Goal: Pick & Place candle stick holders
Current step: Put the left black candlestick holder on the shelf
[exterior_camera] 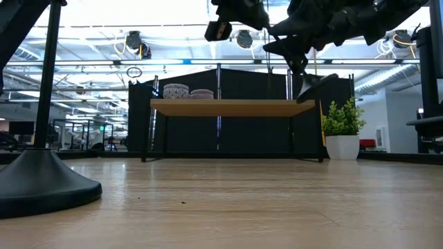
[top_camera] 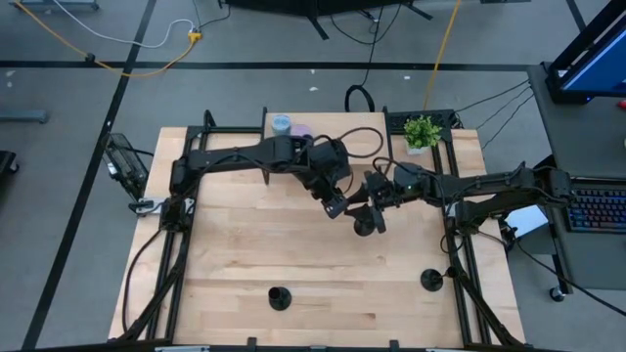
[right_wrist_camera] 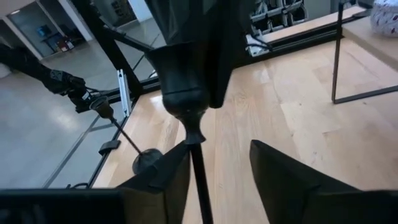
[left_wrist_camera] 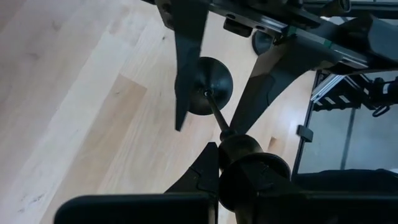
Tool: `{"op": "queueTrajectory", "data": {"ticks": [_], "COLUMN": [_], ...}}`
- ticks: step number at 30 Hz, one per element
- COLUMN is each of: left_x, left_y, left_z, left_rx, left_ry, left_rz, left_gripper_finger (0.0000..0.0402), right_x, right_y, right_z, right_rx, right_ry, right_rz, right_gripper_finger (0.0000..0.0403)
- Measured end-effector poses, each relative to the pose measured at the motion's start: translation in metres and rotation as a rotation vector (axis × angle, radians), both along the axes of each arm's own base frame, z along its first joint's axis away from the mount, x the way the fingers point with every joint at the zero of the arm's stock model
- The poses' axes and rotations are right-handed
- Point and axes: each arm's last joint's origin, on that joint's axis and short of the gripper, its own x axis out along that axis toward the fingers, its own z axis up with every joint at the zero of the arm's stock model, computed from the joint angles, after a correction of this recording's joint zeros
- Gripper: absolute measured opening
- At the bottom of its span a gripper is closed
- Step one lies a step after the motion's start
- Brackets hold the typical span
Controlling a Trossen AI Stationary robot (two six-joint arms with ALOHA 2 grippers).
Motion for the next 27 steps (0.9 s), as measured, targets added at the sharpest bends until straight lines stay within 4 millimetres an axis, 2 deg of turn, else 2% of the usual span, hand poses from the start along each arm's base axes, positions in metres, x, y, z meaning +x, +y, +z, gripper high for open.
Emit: {"op": "queueTrajectory", "data": {"ticks": [11,16,22,27], "left_x": [0.0007,0.0006,0.0005,0.0005], "left_y": [0.0019,0.0018,0.0015,0.002], "left_z": [-0.0012,-0.0013,-0.0012,-0.0012], "left_rx": [-0.008,-0.013,-0.017,-0.008], "left_ry": [0.002,0.003,0.003,0.001], "left_rz": [-0.001,0.001,-0.001,-0.006], "left_gripper_finger": [0.0014,0.0014,0.0017,0.0056], "right_x": [-0.0006,-0.0007,-0.0006,-0.0005], "right_y": [0.0011,0.0014,0.0016,0.0013], "right_z": [-0.0019,-0.0015,-0.0011,-0.0011], "right_rx": [-0.009,-0.027,-0.037,-0.027], "right_ry": [0.014,0.008,0.001,0.004], "right_rz": [0.026,0.041,0.044,0.032], "right_gripper_finger": [0.007,0.0016,0.001,0.0009]}}
